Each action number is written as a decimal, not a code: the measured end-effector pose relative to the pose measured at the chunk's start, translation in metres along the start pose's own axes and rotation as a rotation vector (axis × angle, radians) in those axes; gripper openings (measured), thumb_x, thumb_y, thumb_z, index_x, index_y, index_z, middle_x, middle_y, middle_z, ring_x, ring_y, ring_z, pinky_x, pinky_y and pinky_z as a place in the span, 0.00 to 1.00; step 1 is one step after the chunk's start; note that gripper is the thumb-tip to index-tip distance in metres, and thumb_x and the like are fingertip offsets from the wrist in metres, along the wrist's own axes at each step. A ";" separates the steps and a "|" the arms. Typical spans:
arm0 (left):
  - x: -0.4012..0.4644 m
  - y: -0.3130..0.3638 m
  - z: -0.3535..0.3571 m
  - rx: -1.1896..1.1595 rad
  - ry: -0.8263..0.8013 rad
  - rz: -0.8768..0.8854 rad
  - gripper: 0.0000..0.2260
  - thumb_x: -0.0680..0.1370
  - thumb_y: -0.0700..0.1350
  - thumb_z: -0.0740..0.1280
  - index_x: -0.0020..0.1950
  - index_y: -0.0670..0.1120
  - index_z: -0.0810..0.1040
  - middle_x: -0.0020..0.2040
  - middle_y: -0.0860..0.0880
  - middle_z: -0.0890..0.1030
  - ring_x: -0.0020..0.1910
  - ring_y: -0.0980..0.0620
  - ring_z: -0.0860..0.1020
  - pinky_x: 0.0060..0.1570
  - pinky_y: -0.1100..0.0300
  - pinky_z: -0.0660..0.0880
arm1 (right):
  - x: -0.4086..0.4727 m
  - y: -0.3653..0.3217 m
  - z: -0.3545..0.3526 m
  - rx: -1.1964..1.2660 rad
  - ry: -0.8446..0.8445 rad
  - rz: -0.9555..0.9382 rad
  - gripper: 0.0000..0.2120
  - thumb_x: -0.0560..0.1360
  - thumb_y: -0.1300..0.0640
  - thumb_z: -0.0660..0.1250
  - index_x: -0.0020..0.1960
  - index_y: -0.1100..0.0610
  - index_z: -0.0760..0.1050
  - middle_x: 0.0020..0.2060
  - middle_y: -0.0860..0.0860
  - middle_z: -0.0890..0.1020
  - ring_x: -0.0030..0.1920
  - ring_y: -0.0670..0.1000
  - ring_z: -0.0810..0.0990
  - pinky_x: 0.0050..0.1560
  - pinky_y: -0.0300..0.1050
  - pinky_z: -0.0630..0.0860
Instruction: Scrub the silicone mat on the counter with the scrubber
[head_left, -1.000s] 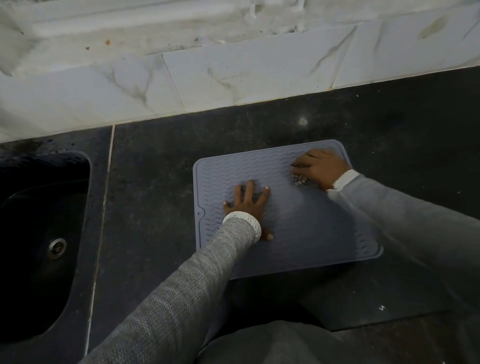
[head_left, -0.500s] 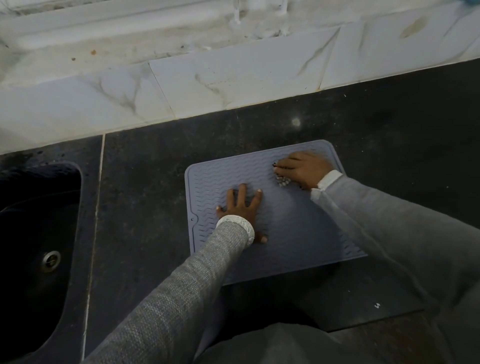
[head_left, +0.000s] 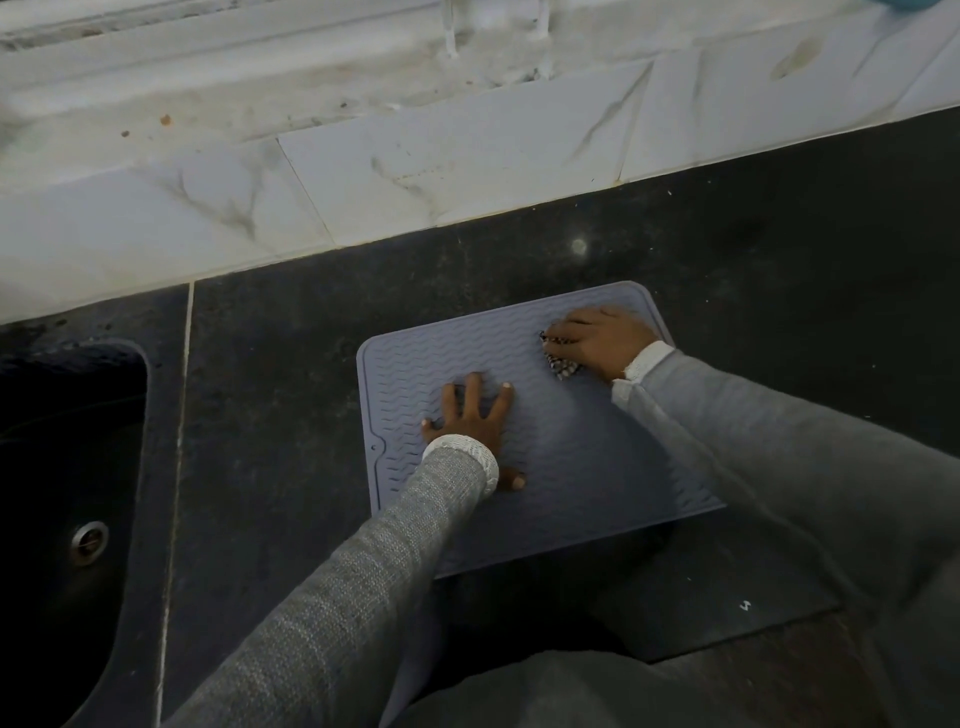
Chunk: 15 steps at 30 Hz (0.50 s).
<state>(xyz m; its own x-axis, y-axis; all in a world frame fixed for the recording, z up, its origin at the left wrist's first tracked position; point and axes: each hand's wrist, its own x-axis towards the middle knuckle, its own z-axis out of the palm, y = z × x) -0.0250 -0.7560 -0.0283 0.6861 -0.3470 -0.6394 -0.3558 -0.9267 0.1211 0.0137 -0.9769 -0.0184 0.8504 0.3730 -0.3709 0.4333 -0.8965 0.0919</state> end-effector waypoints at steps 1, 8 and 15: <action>0.001 -0.001 0.001 0.004 0.003 0.001 0.54 0.65 0.61 0.74 0.75 0.58 0.36 0.75 0.46 0.33 0.73 0.37 0.35 0.68 0.30 0.50 | -0.004 0.003 0.005 -0.022 -0.014 -0.003 0.24 0.79 0.56 0.58 0.73 0.46 0.58 0.75 0.46 0.57 0.75 0.53 0.55 0.73 0.53 0.53; 0.006 -0.002 0.004 0.011 -0.011 0.001 0.54 0.65 0.61 0.74 0.75 0.58 0.34 0.75 0.46 0.32 0.73 0.37 0.34 0.67 0.30 0.49 | -0.046 0.061 0.021 0.072 -0.068 0.199 0.23 0.78 0.55 0.61 0.71 0.46 0.63 0.73 0.46 0.63 0.73 0.51 0.60 0.71 0.51 0.60; 0.005 -0.001 0.002 -0.001 -0.023 -0.004 0.54 0.66 0.61 0.74 0.75 0.58 0.35 0.75 0.46 0.32 0.73 0.37 0.34 0.67 0.30 0.49 | -0.019 0.031 0.014 0.061 0.097 0.074 0.24 0.77 0.60 0.61 0.72 0.49 0.63 0.74 0.48 0.63 0.73 0.53 0.60 0.71 0.52 0.61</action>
<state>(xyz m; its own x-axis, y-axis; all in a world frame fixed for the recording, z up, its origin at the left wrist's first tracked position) -0.0226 -0.7567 -0.0332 0.6732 -0.3395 -0.6569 -0.3522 -0.9283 0.1189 0.0067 -1.0157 -0.0213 0.9056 0.3242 -0.2736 0.3519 -0.9342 0.0580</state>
